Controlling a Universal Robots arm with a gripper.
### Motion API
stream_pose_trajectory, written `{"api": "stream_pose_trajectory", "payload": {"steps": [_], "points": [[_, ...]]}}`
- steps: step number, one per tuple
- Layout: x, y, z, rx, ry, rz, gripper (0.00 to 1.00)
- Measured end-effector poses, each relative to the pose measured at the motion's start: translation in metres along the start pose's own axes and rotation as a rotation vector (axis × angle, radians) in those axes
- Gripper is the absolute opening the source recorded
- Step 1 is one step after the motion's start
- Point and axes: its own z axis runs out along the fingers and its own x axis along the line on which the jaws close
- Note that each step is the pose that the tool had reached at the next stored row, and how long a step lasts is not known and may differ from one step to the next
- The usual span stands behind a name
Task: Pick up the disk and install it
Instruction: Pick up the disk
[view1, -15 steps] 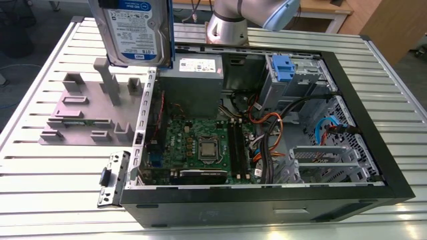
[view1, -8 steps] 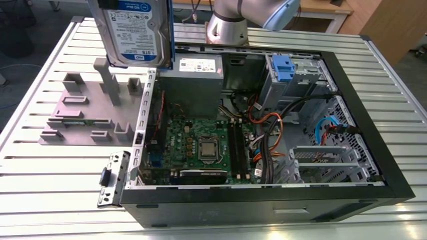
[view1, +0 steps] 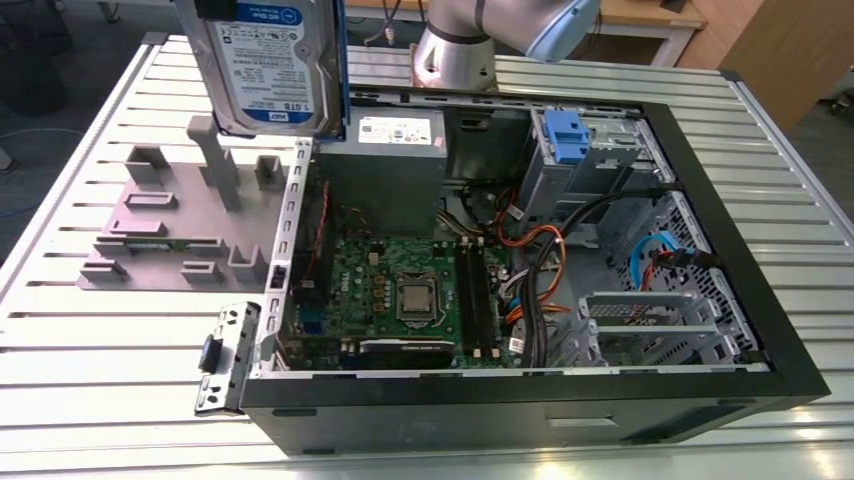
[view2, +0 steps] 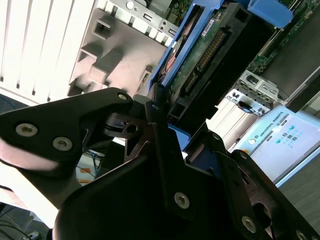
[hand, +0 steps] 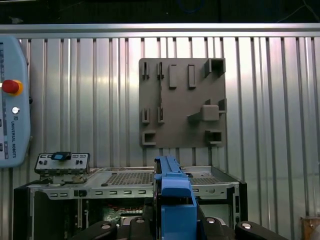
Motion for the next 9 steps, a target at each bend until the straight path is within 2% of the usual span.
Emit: {"api": "stream_pose_trajectory", "payload": {"steps": [9], "points": [[0.0021,-0.0003,0.0001,0.0001,-0.0001,0.000,0.36]]}}
